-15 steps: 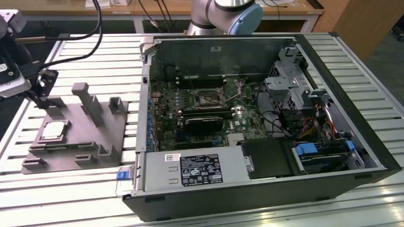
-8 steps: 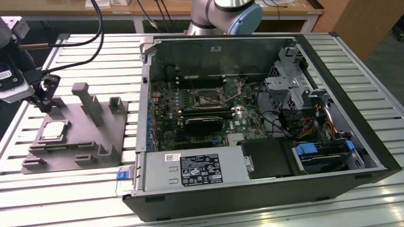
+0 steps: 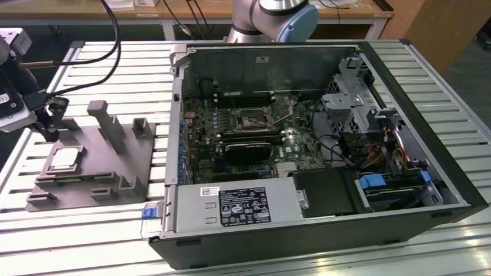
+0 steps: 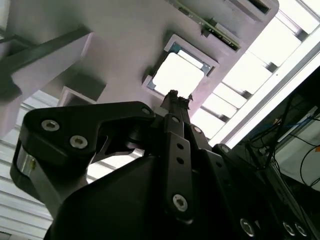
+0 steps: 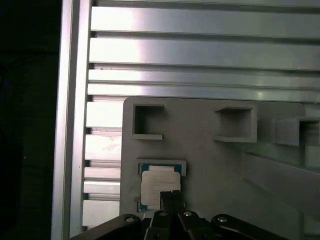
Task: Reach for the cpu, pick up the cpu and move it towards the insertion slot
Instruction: 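Pick up the cpu and move it towards the insertion slot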
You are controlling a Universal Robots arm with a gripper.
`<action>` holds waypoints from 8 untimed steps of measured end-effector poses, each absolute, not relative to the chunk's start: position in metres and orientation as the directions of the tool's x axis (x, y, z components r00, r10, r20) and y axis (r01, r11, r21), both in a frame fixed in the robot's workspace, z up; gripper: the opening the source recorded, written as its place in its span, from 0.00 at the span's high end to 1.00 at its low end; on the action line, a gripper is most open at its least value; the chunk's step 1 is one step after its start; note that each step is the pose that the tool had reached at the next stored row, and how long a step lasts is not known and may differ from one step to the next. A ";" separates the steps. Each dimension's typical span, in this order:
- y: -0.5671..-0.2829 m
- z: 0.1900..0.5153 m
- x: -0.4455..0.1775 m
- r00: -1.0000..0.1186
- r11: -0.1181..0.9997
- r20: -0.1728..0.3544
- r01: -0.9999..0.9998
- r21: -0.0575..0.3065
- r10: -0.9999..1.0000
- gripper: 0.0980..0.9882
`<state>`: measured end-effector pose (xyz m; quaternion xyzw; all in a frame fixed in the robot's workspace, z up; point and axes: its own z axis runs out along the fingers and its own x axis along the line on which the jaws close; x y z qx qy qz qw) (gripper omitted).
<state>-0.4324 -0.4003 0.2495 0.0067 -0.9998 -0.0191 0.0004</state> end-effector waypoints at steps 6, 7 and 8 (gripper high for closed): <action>-0.402 0.240 -0.433 -1.000 0.999 0.000 0.026 0.038 0.026 0.99; -0.402 0.238 -0.434 -0.999 0.999 0.000 0.032 0.038 0.032 0.99; -0.402 0.236 -0.434 -0.999 0.999 0.001 0.037 0.038 0.037 0.99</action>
